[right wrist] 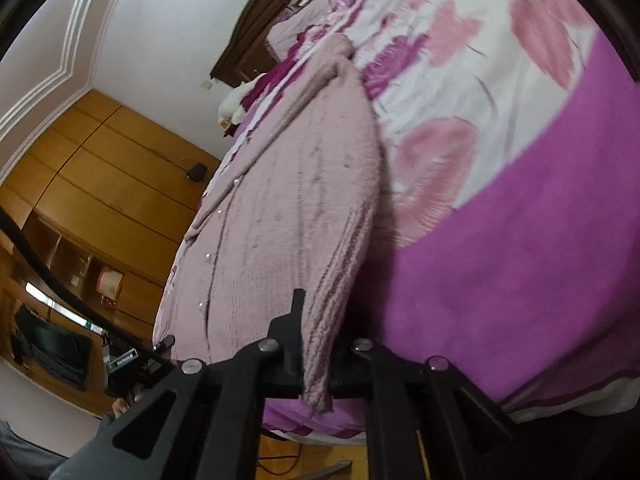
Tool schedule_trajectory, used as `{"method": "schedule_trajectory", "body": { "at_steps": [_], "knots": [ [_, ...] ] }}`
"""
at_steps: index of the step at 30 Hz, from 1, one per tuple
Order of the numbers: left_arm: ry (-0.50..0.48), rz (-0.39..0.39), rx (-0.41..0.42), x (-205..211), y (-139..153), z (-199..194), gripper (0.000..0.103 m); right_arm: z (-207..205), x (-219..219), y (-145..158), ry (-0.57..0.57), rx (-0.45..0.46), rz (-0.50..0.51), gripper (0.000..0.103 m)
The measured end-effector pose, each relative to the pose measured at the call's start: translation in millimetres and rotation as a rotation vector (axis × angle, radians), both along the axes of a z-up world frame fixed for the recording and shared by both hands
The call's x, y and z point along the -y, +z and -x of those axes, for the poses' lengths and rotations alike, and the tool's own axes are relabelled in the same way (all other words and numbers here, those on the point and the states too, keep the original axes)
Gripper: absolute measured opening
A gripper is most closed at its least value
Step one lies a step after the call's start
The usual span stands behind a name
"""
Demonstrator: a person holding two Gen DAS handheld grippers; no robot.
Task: Fold small clothes
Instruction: 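Grasp the cardigan hem with the right tool and lift it toward the collar, then carry the held hem over the collar with the right tool and release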
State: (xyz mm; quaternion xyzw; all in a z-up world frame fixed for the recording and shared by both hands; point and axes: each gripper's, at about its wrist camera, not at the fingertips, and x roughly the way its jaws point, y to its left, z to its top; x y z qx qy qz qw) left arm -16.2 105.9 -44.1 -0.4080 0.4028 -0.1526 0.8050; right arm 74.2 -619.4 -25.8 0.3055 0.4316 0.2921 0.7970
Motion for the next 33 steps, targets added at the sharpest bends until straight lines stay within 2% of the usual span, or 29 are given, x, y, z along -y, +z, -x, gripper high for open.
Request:
{"method": "schedule_trajectory", "body": {
  "at_steps": [5, 18, 27, 33],
  "knots": [
    [0.023, 0.024, 0.086, -3.2, 18.8, 0.5, 0.000, -4.3, -10.0, 23.9, 0.037, 0.080, -0.015, 0.007],
    [0.013, -0.011, 0.234, 2.4, 78.0, -25.4, 0.000, -31.9, -49.4, 98.6, 0.134, 0.253, 0.006, 0.007],
    [0.004, -0.042, 0.318, 2.6, 120.8, -66.2, 0.000, -72.2, -61.3, 156.3, 0.135, 0.369, 0.034, 0.007],
    [-0.003, -0.097, 0.374, 4.7, 151.4, -100.5, 0.000, -105.3, -66.8, 172.0, 0.127, 0.401, 0.035, 0.007]
  ]
}}
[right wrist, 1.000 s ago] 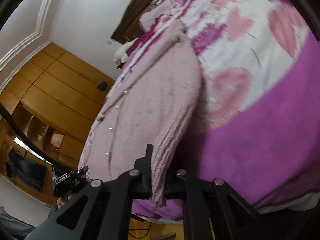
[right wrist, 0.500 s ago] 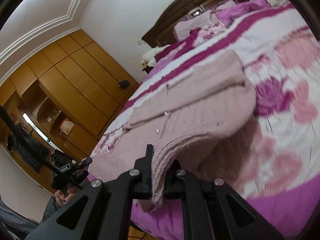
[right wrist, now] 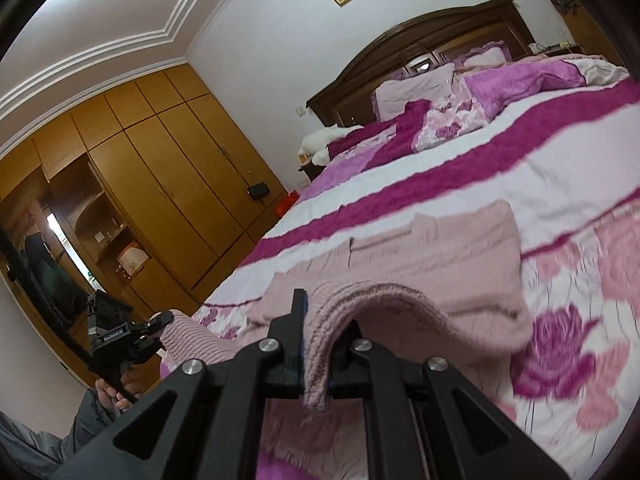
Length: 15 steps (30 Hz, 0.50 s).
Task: Fold small clothes
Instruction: 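Carry the held hem over the collar with the right tool and release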
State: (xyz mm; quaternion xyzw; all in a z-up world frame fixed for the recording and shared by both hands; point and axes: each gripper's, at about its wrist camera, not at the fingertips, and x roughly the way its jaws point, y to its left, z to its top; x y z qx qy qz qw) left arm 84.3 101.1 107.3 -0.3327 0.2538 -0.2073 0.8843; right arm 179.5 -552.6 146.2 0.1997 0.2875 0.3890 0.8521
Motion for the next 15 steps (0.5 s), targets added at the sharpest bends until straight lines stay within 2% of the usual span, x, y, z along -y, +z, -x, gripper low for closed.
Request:
{"method": "schedule_trajectory", "body": {
  "at_steps": [8, 15],
  "knots": [
    [0.026, -0.038, 0.037, -13.0, 20.6, -55.2, 0.000, -61.8, -14.5, 13.0, -0.013, 0.035, 0.003, 0.007],
    [0.060, -0.049, 0.040, -32.1, 12.9, -127.3, 0.000, -136.0, -22.2, 10.9, -0.049, 0.064, 0.003, 0.007]
  ]
}}
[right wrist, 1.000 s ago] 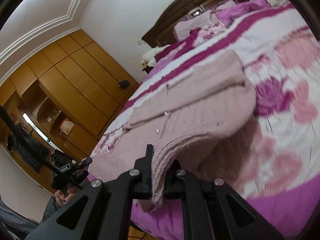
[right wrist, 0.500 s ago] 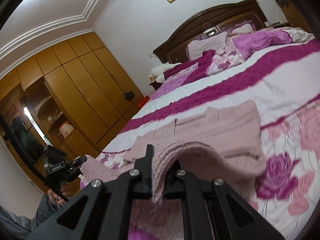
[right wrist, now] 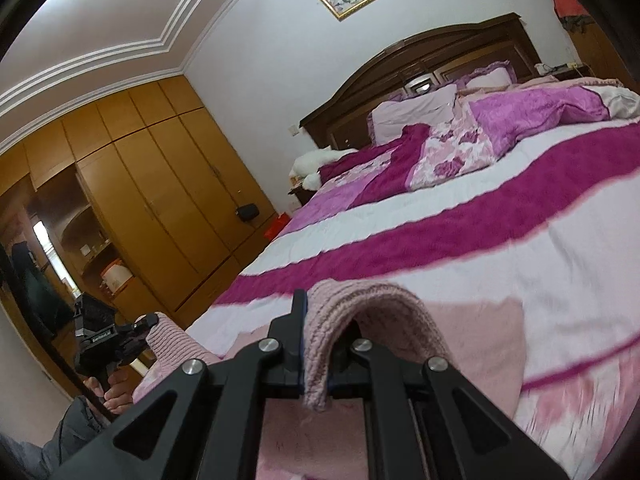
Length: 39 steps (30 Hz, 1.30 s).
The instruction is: Fold small clothes
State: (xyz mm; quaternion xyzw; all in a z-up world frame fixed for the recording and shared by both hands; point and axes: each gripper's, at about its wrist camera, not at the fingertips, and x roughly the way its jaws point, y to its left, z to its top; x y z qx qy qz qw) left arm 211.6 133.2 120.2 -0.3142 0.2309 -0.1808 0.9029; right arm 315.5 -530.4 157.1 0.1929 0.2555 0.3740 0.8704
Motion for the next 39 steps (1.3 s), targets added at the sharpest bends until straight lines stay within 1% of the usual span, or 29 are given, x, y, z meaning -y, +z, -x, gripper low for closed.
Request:
{"method": "schedule_trajectory", "body": {
  "at_steps": [3, 5, 7, 9, 11, 13, 14, 15, 16, 17, 18, 19, 20, 22, 24, 25, 27, 28, 29, 31, 32, 34, 36, 37, 38, 39],
  "knots": [
    [0.015, -0.015, -0.022, -8.2, -11.6, -34.5, 0.000, -35.1, -1.0, -10.7, -0.030, -0.005, 0.005, 0.007],
    [0.021, -0.025, -0.038, -13.0, -22.5, -55.2, 0.000, -62.1, -0.9, -26.3, -0.058, -0.032, 0.015, 0.007],
    [0.030, -0.037, -0.060, -18.1, -37.2, -74.0, 0.000, -80.6, 0.2, -42.6, -0.076, -0.061, 0.021, 0.007],
    [0.029, -0.029, -0.092, -21.8, -54.2, -86.9, 0.000, -96.4, 0.4, -63.7, -0.094, -0.101, 0.038, 0.007],
    [0.042, -0.022, -0.156, -25.9, -74.2, -98.2, 0.000, -108.4, -0.3, -84.6, -0.115, -0.146, 0.071, 0.008],
    [0.031, 0.022, -0.220, -32.6, -92.1, -104.1, 0.000, -116.2, 1.6, -100.1, -0.122, -0.204, 0.074, 0.011],
    [0.017, 0.051, -0.238, -36.5, -99.4, -104.2, 0.000, -117.6, 4.4, -104.2, -0.126, -0.227, 0.058, 0.019],
    [0.013, 0.064, -0.243, -38.5, -101.7, -102.7, 0.000, -117.1, 9.7, -105.6, -0.146, -0.237, 0.034, 0.038],
    [0.010, 0.079, -0.246, -41.3, -104.0, -98.6, 0.000, -114.5, 14.6, -104.4, -0.167, -0.230, 0.016, 0.050],
    [0.017, 0.081, -0.243, -43.2, -103.6, -93.0, 0.000, -110.2, 19.0, -101.9, -0.180, -0.216, -0.004, 0.070],
    [0.035, 0.073, -0.238, -45.2, -101.7, -85.9, 0.005, -105.7, 24.5, -98.9, -0.188, -0.198, -0.025, 0.077],
    [0.062, 0.059, -0.225, -48.3, -97.8, -75.6, 0.012, -98.7, 30.5, -94.8, -0.189, -0.179, -0.041, 0.078],
    [0.074, 0.058, -0.214, -50.6, -95.7, -70.3, 0.014, -93.7, 33.5, -92.6, -0.187, -0.177, -0.037, 0.079],
    [0.083, 0.084, -0.184, -57.1, -90.7, -60.1, 0.016, -83.1, 36.1, -91.8, -0.185, -0.182, 0.013, 0.079],
    [0.097, 0.096, -0.190, -62.1, -90.0, -53.9, 0.016, -70.2, 34.9, -95.2, -0.174, -0.184, 0.072, 0.079],
    [0.107, 0.088, -0.196, -62.9, -90.8, -50.0, 0.016, -62.2, 31.8, -99.5, -0.167, -0.191, 0.110, 0.079],
    [0.119, 0.047, -0.217, -59.7, -94.0, -43.7, 0.016, -50.0, 28.6, -109.3, -0.169, -0.220, 0.181, 0.079],
    [0.123, 0.014, -0.241, -56.6, -96.8, -41.1, 0.016, -44.5, 29.4, -113.8, -0.177, -0.230, 0.202, 0.079],
    [0.125, -0.028, -0.271, -51.0, -100.0, -38.5, 0.016, -39.5, 29.8, -117.0, -0.179, -0.238, 0.214, 0.078],
    [0.117, -0.079, -0.310, -41.4, -105.5, -32.9, 0.016, -31.8, 30.5, -119.3, -0.189, -0.247, 0.218, 0.077],
    [0.110, -0.085, -0.319, -37.4, -107.7, -29.2, 0.016, -28.3, 32.0, -118.6, -0.196, -0.241, 0.212, 0.075],
    [0.098, -0.080, -0.330, -30.8, -110.9, -23.3, 0.016, -24.2, 35.1, -116.4, -0.210, -0.232, 0.201, 0.066],
    [0.108, -0.099, -0.344, -26.2, -113.2, -18.6, 0.016, -23.0, 34.9, -116.6, -0.219, -0.239, 0.206, 0.033],
    [0.114, -0.102, -0.345, -25.1, -113.8, -17.6, 0.016, -24.4, 33.3, -118.3, -0.220, -0.249, 0.219, 0.027],
    [0.121, -0.105, -0.349, -24.5, -114.5, -17.3, 0.016, -26.0, 31.9, -120.5, -0.218, -0.258, 0.231, 0.016],
    [0.126, -0.108, -0.350, -24.0, -114.8, -16.0, 0.010, -26.9, 30.4, -122.6, -0.216, -0.265, 0.241, 0.009]
  ]
}}
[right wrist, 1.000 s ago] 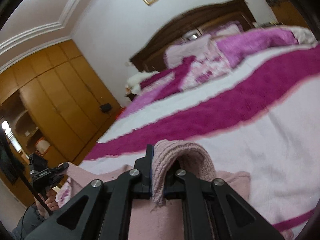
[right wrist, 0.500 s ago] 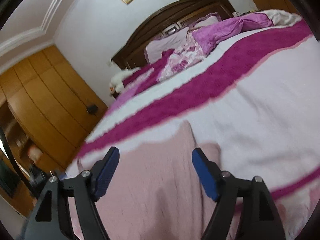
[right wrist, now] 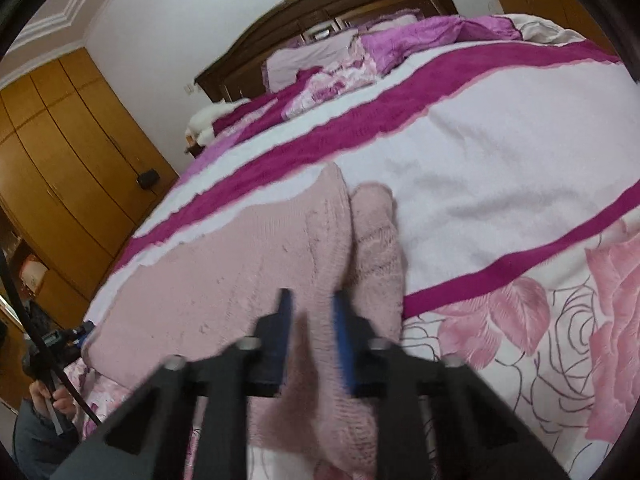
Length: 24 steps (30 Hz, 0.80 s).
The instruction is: Fold small clothes
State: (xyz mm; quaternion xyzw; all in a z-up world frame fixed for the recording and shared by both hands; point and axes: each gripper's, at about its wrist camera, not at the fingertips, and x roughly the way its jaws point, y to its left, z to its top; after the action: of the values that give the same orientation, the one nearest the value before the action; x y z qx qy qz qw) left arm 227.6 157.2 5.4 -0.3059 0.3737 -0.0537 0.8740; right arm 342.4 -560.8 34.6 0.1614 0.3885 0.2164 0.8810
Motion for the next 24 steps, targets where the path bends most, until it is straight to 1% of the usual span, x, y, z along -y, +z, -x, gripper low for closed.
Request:
{"method": "schedule_trajectory", "body": {
  "at_steps": [1, 3, 7, 12, 17, 18, 20, 22, 24],
  "knots": [
    [0.003, -0.003, 0.004, 0.4, 0.4, 1.1, 0.000, 0.9, -0.2, -1.7, 0.001, -0.004, 0.004, 0.009],
    [0.017, -0.017, 0.015, -0.3, 1.8, 6.9, 0.000, 3.8, 1.1, -1.5, 0.007, -0.002, -0.009, 0.007],
    [0.033, -0.016, 0.035, -5.8, 2.0, 16.4, 0.000, 8.5, 9.0, 0.5, 0.005, 0.004, -0.021, 0.007],
    [0.018, -0.028, 0.063, -3.6, 9.1, 24.7, 0.000, 17.9, 17.7, 1.6, 0.012, 0.013, -0.034, 0.006],
    [-0.005, -0.065, 0.068, 9.3, 13.2, 37.9, 0.000, 25.3, 25.0, 3.9, 0.012, 0.023, -0.039, 0.007],
    [-0.001, -0.077, 0.062, 11.0, 13.1, 38.6, 0.000, 25.2, 25.1, 3.4, 0.014, 0.020, -0.034, 0.009],
    [0.009, -0.080, 0.025, 10.6, 8.0, 37.4, 0.000, 25.3, 26.0, -1.3, 0.011, -0.004, -0.031, 0.012],
    [0.001, -0.052, 0.004, 6.7, 3.9, 34.8, 0.000, 26.5, 28.1, -4.2, 0.014, -0.019, -0.054, 0.016],
    [0.004, -0.027, 0.000, 4.1, 3.0, 36.5, 0.000, 31.6, 30.8, -3.6, 0.017, -0.013, -0.076, 0.026]
  ]
}}
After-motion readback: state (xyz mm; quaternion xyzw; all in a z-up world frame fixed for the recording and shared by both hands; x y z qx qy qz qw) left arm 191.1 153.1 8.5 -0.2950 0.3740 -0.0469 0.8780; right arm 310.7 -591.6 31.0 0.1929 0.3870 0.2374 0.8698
